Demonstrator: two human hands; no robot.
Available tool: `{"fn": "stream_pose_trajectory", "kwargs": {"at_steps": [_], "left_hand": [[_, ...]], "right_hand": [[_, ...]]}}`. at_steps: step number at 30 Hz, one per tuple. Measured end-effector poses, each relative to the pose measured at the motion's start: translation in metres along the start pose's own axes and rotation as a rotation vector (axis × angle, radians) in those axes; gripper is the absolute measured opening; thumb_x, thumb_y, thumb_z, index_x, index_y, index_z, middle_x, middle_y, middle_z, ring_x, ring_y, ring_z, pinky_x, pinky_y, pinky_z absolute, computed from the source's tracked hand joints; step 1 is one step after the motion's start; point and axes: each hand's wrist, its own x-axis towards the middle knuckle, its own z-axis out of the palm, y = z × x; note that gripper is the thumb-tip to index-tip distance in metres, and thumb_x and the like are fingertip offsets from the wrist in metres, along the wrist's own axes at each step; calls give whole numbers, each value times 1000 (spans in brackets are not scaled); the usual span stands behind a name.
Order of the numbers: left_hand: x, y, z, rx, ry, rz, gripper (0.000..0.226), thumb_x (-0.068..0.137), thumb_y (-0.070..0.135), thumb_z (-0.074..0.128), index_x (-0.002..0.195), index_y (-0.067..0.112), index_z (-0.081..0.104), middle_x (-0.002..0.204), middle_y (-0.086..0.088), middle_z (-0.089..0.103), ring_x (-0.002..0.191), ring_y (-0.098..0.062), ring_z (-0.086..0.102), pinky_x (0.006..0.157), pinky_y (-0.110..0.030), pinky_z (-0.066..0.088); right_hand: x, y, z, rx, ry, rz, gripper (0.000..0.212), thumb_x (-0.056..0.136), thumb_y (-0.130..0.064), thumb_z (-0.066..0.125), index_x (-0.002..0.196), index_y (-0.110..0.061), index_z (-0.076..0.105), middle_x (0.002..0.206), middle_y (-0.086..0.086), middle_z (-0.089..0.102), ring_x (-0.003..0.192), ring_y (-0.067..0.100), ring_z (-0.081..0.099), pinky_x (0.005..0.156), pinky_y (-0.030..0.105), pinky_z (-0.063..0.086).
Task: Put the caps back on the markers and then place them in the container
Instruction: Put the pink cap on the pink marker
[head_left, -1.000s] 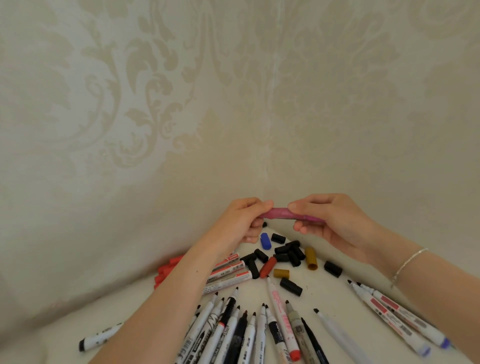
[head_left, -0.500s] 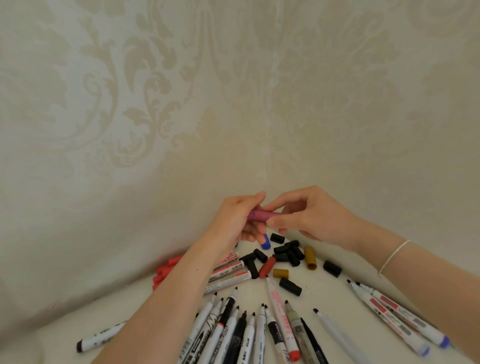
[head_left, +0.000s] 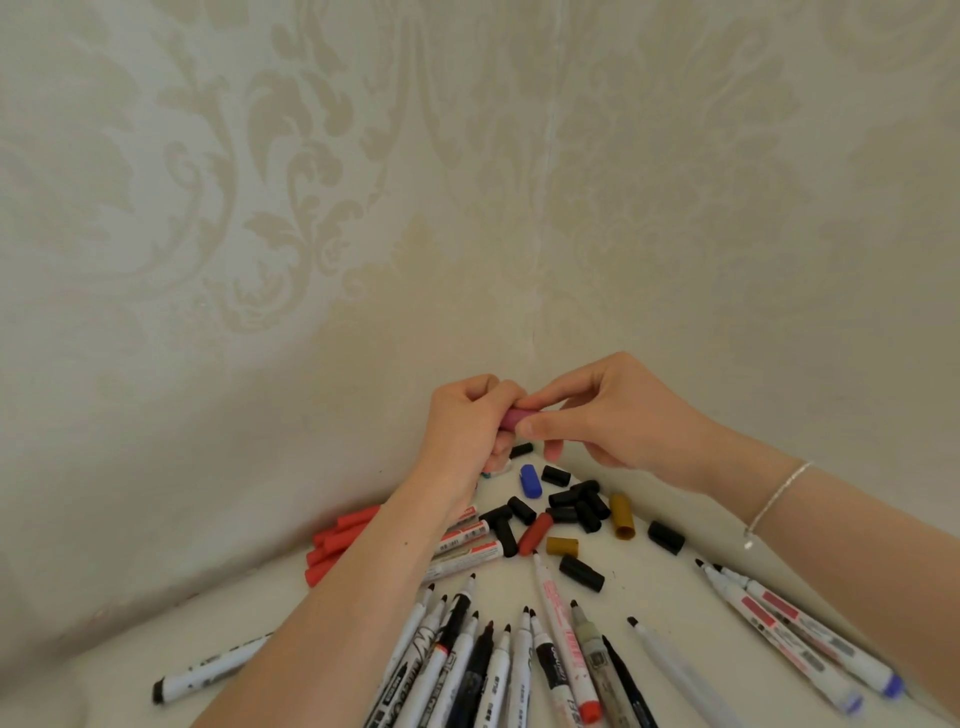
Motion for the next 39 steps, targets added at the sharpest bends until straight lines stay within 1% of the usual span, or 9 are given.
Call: {"fn": "stream_pose_trajectory", "kwargs": {"at_steps": [5,9,12,14,16,19,26,31,39], "left_hand": [[2,-10,2,88,-5,-43,15,92,9,56,77,6,53,54,-7,36,33,-10,27,34,-18,20],[0,1,-4,391,-133,-34,36,94,31,58,66,10,49,52,-7,52,35,-12,44,40,-21,37],[-5,19,-20,735,-354,37,34,90,47,56,79,18,69,74,1,71,63,-7,66,69,-23,52],[-10,28,-29,868,-449,42,28,87,50,59,92,28,75,89,7,73,83,-3,67,85,-23,51],[-12,32,-32,943,-488,15,24,84,49,65,99,33,75,95,12,73,92,-4,66,88,-25,49],[-13,32,-29,1033,-535,-9,23,82,41,71,104,33,74,97,12,73,92,-8,66,86,-30,50],[-7,32,-35,1340,-458,-57,26,80,33,74,106,28,71,101,8,70,91,-11,64,80,-27,49],[2,14,-49,1602,-398,-262,39,73,27,80,108,12,71,105,-5,71,95,-21,66,85,-34,54],[11,-13,-53,1682,-364,-345,46,69,23,83,110,11,65,111,-8,67,99,-24,65,87,-37,54]], "right_hand": [[1,14,-2,64,-13,123,16,76,-15,78,90,-8,76,63,14,66,36,11,26,33,16,19],[1,28,-8,85,-68,172,25,77,-22,76,84,-1,63,66,14,65,34,12,26,36,19,16],[4,32,-8,53,-159,198,25,78,-20,74,84,-6,55,66,12,58,37,14,28,39,23,18],[7,32,-7,23,-221,205,19,77,-10,71,84,-6,55,63,15,48,41,16,28,42,26,18],[9,31,-4,-59,-261,207,16,74,-1,68,81,-8,55,66,15,41,43,16,28,44,27,19],[11,30,3,-150,-251,184,18,71,4,66,78,-8,55,73,15,48,42,13,34,42,23,26],[12,42,15,-164,-141,102,17,78,-6,73,92,-11,64,86,6,67,61,11,60,57,20,51],[12,51,10,-374,-57,118,23,84,-9,64,103,-21,63,104,-5,65,86,9,61,71,17,49],[-6,60,-6,-355,-15,226,20,89,-4,55,99,-19,64,101,2,67,77,11,64,71,24,56]]}}
